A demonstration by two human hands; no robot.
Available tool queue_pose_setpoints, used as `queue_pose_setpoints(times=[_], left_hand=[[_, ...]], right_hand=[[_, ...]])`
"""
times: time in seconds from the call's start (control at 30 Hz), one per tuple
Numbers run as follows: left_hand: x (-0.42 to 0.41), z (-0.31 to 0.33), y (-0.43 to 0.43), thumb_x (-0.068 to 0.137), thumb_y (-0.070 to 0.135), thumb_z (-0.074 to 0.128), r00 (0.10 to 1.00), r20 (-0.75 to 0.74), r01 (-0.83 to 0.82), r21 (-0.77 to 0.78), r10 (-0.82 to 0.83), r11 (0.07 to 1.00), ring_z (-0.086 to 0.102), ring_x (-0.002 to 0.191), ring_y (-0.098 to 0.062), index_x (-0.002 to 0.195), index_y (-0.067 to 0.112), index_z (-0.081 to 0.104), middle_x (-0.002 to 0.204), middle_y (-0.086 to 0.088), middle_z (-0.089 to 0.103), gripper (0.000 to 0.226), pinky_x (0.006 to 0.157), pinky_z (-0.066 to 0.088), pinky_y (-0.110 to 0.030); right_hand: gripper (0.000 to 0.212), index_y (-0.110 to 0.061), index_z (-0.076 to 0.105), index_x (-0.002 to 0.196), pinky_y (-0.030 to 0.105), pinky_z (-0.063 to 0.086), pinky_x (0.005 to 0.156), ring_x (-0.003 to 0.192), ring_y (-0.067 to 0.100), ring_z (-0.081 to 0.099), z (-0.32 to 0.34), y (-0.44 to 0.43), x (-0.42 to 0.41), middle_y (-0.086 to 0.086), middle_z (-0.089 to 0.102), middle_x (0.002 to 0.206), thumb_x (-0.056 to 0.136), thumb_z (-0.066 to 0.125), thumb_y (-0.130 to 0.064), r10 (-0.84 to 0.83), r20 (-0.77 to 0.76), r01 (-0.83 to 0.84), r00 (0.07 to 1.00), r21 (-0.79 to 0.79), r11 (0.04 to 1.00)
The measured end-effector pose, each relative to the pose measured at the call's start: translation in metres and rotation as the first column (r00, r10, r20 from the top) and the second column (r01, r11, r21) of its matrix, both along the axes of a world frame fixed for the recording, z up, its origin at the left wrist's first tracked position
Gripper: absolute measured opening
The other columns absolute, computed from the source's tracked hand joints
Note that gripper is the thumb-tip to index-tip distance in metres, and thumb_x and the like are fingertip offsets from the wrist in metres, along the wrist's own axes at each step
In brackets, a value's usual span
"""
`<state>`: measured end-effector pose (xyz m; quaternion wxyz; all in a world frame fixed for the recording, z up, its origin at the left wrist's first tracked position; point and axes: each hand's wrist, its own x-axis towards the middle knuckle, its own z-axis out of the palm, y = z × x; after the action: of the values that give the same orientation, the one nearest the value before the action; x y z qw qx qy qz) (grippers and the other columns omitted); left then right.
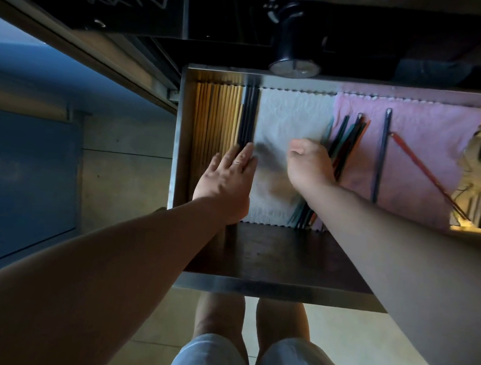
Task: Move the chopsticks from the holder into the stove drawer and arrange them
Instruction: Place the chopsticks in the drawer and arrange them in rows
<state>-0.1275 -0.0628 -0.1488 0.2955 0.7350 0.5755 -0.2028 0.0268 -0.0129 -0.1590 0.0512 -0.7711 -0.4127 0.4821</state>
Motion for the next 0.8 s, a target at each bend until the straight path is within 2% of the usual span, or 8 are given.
queue_pose_setpoints(times=[0.13,0.3,0.4,0.53,0.63,0.7,0.73,0.8], left_hand=[[0.037,0.008,0.006,0.091,0.018,0.048,0.993,0.102,-0.056,0.020,0.053,0.998,0.018,0.147,-0.024,0.147,0.023,0.035,0.159,-0.001,0.024,0.057,0.115,0.025,-0.043],[0.094,0.005,0.018,0.091,0.022,0.053,0.930,0.188,-0.290,-0.152,0.316,0.945,0.056,0.115,-0.029,0.132,0.018,0.050,0.128,-0.006,0.054,0.042,0.093,0.049,-0.042],[0.123,-0.001,0.026,0.087,0.026,0.058,0.867,0.161,-0.439,-0.202,0.472,0.875,0.060,0.106,-0.033,0.121,0.013,0.054,0.117,-0.010,0.061,0.036,0.087,0.051,-0.042],[0.146,-0.011,0.031,0.089,0.021,0.061,0.826,0.064,-0.536,-0.214,0.559,0.817,0.059,0.109,-0.034,0.120,0.008,0.049,0.118,-0.014,0.059,0.036,0.084,0.047,-0.039],[0.151,-0.017,0.034,0.090,0.014,0.058,0.812,0.008,-0.573,-0.181,0.583,0.800,0.060,0.109,-0.035,0.119,0.005,0.051,0.117,-0.016,0.060,0.031,0.084,0.048,-0.039],[0.151,-0.018,0.035,0.088,0.014,0.058,0.810,0.009,-0.573,-0.200,0.586,0.795,0.063,0.103,-0.036,0.114,0.002,0.058,0.109,-0.017,0.064,0.028,0.076,0.047,-0.035],[0.151,-0.019,0.035,0.087,0.014,0.059,0.807,0.018,-0.573,-0.219,0.590,0.790,0.064,0.101,-0.037,0.112,0.002,0.061,0.106,-0.018,0.066,0.027,0.073,0.046,-0.033],[0.149,-0.018,0.035,0.088,0.014,0.057,0.787,0.036,-0.587,-0.259,0.615,0.767,0.065,0.097,-0.035,0.113,0.004,0.066,0.102,-0.017,0.068,0.028,0.070,0.045,-0.030]], right_hand=[[0.032,-0.012,0.066,0.119,0.023,0.042,0.094,0.118,0.024,0.059,0.002,-0.008,0.049,0.007,0.066,0.123,0.091,0.050,-0.012,-0.048,0.067,0.045,0.997,0.038,0.998],[0.033,-0.007,0.065,0.118,0.026,0.044,0.095,0.114,0.026,0.060,-0.002,-0.013,0.103,0.011,0.067,0.119,0.088,0.050,-0.007,-0.039,0.116,0.041,0.993,-0.012,0.999],[0.033,-0.009,0.066,0.116,0.030,0.043,0.100,0.115,0.027,0.058,-0.003,-0.015,0.128,0.011,0.065,0.116,0.085,0.053,-0.008,-0.024,0.155,0.034,0.988,-0.061,0.998],[0.038,-0.016,0.075,0.103,0.037,0.047,0.098,0.109,0.031,0.062,0.000,-0.019,0.156,0.012,0.072,0.106,0.075,0.052,-0.024,0.120,0.298,-0.119,0.947,-0.024,0.993],[0.034,-0.017,0.075,0.104,0.033,0.045,0.099,0.111,0.030,0.060,0.001,-0.020,0.161,0.010,0.071,0.110,0.080,0.051,-0.021,0.130,0.263,-0.125,0.956,-0.038,0.991],[0.032,-0.021,0.072,0.109,0.031,0.041,0.101,0.117,0.027,0.055,-0.002,-0.021,0.162,0.007,0.067,0.118,0.085,0.051,-0.018,0.119,0.248,-0.110,0.961,-0.051,0.993],[0.032,-0.022,0.072,0.110,0.030,0.040,0.099,0.118,0.027,0.054,-0.003,-0.022,0.162,0.006,0.066,0.119,0.086,0.050,-0.018,0.114,0.247,-0.104,0.962,-0.053,0.993],[0.032,-0.021,0.071,0.109,0.023,0.039,0.083,0.113,0.024,0.056,-0.006,-0.022,0.161,0.004,0.066,0.115,0.087,0.049,-0.015,0.093,0.220,-0.084,0.971,-0.047,0.995]])
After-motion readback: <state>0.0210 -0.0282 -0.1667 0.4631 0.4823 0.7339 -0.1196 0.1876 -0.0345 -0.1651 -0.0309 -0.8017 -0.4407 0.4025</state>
